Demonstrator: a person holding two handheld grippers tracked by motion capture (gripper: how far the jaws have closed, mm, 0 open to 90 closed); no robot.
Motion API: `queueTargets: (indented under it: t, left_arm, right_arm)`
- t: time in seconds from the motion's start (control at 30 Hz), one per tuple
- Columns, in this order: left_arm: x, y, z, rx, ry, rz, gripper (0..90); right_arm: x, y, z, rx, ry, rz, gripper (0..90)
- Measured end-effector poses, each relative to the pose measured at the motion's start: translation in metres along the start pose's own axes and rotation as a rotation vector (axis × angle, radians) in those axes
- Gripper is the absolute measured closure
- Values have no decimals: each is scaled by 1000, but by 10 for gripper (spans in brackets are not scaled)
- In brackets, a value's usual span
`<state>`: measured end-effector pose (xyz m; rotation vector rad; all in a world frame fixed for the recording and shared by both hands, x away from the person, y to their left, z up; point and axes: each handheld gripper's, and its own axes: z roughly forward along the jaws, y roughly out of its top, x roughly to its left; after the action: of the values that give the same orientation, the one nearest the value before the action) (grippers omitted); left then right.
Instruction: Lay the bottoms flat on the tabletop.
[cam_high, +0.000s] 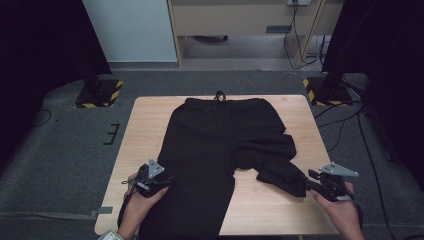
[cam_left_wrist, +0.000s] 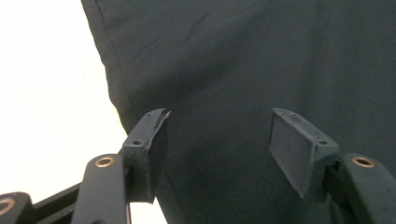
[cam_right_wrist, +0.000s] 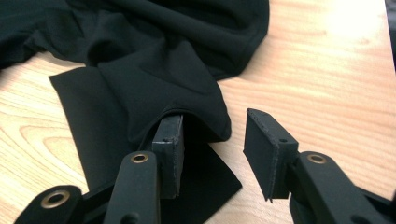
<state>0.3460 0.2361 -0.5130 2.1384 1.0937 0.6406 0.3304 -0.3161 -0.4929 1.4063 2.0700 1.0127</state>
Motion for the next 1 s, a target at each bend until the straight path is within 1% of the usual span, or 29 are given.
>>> queueTargets:
  t: [0.03,0.07,0.13,0.2,0.3,0.37,0.43,0.53,0.57,0.6,0.63,0.73,0.8,0.83,0.87,0.9,0.93,0.97,1.0]
  left_arm:
    - [0,0,0,0,0,0,368]
    - [1,0,0,1,0,-1,368]
    - [1,0,1,2,1,-1,368]
    - [0,0,1,1,1,0,367]
    - [-1,1,0,3,4,4,368]
    - [-1,1,1,4,6,4,368]
    - [0,1,2,5,5,3,368]
    - [0,1,2,6,6,3,368]
    - [0,1,1,4,6,3,368]
    - [0,1,1,2,6,3,368]
    - [0,1,0,1,7,3,368]
    - [1,1,0,-2,6,1,368]
    - [1,1,0,-4,4,2,369]
    - [1,1,0,-6,3,2,369]
    - [0,1,0,-5,3,4,368]
    - [0,2,0,-5,1,6,368]
    - [0,2,1,-6,1,8,369]
    - [-1,2,1,-5,0,12,369]
    - [-1,2,1,-4,0,13,369]
  right_arm:
    - [0,0,0,0,0,0,573]
    - [-4,-4,-3,7,0,1,567]
    - [-7,-8,-6,7,3,11,566]
    - [-13,-15,-12,-2,-6,31,565]
    - [-21,-20,-21,-10,-27,54,578]
    - [-26,-21,-26,-35,-42,70,598]
    - [-24,-19,-26,-54,-24,66,605]
    - [-11,-8,-14,-72,21,42,600]
    - [-2,-2,-5,-74,46,28,591]
    - [3,2,1,-73,61,15,583]
    - [14,9,14,-73,88,0,574]
    - [29,19,39,-79,134,3,554]
    - [36,21,55,-73,159,-5,542]
    - [39,21,62,-82,170,-11,537]
    - [40,21,68,-80,171,-9,536]
    - [41,21,74,-69,162,-9,542]
    - [42,20,78,-58,160,-1,568]
    - [43,19,82,-36,157,-8,606]
    - [44,19,86,-14,150,-24,663]
